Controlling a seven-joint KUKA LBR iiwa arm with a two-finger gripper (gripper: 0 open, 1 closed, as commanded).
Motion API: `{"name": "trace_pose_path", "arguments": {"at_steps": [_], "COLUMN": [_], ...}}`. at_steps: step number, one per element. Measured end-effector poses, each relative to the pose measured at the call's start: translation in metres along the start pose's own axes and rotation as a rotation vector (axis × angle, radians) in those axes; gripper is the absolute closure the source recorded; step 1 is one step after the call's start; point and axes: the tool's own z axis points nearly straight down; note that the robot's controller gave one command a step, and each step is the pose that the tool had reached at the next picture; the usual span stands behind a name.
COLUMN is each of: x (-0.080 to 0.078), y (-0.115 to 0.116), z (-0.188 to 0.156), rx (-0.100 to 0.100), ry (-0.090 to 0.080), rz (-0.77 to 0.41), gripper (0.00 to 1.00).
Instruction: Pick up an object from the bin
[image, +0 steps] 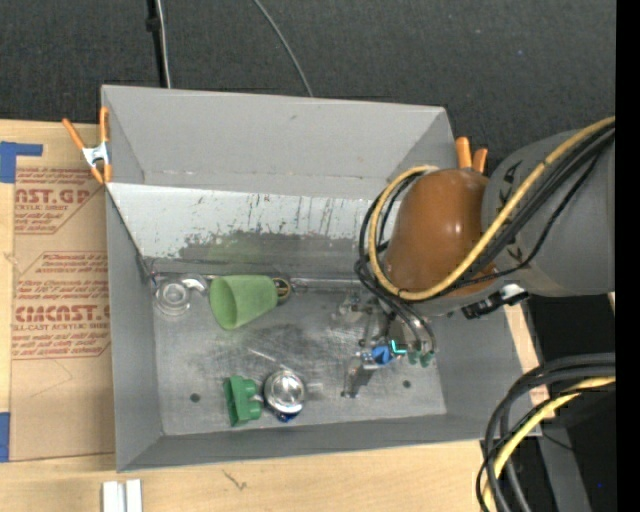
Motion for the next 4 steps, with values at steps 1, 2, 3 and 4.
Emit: {"name": "trace_pose_path", "arguments": {"at_steps": [1,2,3,4], "x": [-0.022,-0.042,-0.063,-0.058], "y": [-0.119,-0.131,-0.139,-0.121], "z": [0.075,0.046,0.032,0.073], "rx": [-0.001,0.003,0.001,0.005], "ry": [-0.015,-0.012,-0.012,-0.017], "rz": [-0.223,-0.349,-0.279,-0.376], "gripper": [0.0,0.0,0.0,0.0]}}
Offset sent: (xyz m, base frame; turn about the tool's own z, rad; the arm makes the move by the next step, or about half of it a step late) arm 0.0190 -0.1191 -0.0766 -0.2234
